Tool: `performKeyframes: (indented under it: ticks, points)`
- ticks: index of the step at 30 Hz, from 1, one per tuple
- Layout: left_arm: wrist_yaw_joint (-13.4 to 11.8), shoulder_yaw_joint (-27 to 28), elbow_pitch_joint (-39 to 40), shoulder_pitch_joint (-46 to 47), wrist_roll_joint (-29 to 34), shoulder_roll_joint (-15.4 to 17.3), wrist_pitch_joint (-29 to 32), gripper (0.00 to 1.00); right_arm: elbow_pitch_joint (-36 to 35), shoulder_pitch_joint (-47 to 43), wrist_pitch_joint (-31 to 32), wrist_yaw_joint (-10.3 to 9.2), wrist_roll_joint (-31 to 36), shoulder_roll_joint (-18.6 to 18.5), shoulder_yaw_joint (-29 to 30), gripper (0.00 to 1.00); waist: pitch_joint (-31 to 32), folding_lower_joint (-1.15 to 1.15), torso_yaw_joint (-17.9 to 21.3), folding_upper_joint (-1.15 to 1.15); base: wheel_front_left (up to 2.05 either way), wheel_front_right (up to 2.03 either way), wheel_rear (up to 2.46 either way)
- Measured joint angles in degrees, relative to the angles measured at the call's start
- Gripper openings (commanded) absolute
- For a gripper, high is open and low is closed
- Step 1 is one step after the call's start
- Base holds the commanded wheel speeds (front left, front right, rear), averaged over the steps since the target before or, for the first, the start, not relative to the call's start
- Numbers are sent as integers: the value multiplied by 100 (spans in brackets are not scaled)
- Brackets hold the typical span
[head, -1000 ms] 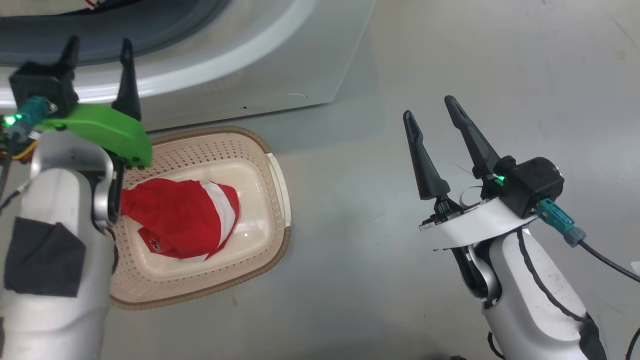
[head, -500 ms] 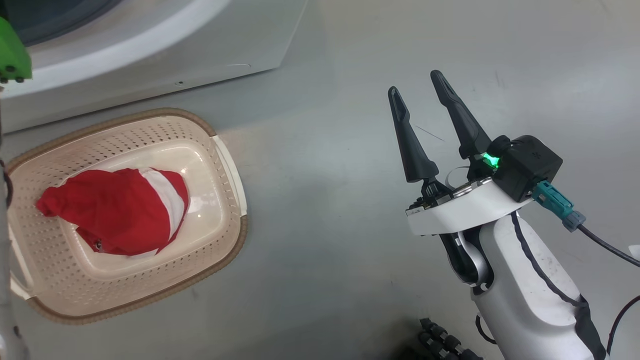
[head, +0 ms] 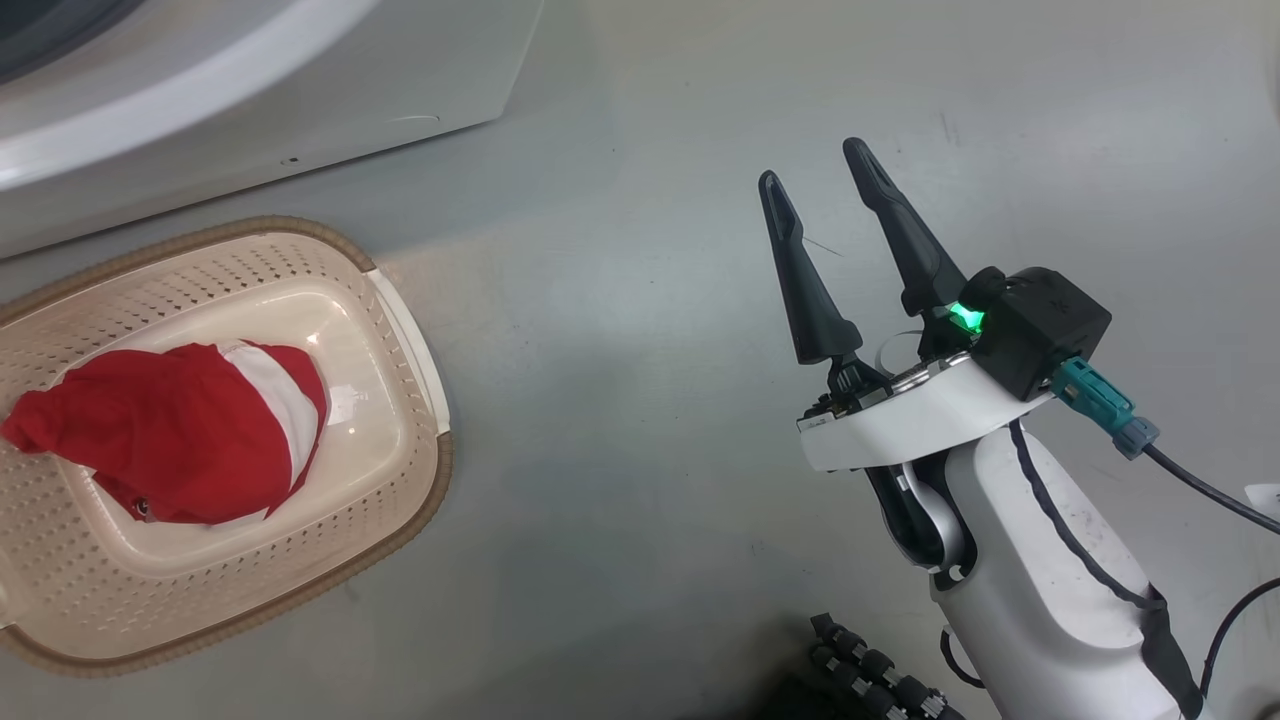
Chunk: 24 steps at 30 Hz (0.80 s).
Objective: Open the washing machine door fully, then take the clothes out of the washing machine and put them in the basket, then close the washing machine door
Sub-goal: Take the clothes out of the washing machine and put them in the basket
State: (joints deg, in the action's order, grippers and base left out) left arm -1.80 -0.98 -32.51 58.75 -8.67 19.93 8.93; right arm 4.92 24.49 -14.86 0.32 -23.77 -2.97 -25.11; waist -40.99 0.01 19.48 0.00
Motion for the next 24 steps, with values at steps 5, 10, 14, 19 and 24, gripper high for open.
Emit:
performKeyframes:
  ticks: [5, 10, 14, 19, 24]
  points:
    - [-18, -3, -253, 231, 122, 204, 359, 100, 9, 17, 0, -5, -34, 3, -64, 100, 22, 0, 25, 0, 0, 0, 0]
    - [29, -58, -455, 413, 120, 276, 684, 100, 13, 54, 0, -7, -44, 3, -112, 100, 40, 0, 54, 0, 0, 0, 0]
    - [58, -59, -701, 525, 112, 288, 1079, 100, 11, 86, 0, -48, -87, 4, -169, 100, 41, 0, 86, 0, 0, 0, 0]
    - [59, -42, -893, 684, 103, 326, 1448, 100, 9, 88, 0, -52, -93, 8, -186, 100, 26, -1, 141, 0, 0, 0, 0]
    - [96, 2, -1036, 777, -4, 312, 1758, 62, 10, 88, 0, -101, -93, 9, -186, 100, 17, 0, 175, 0, 0, 0, 0]
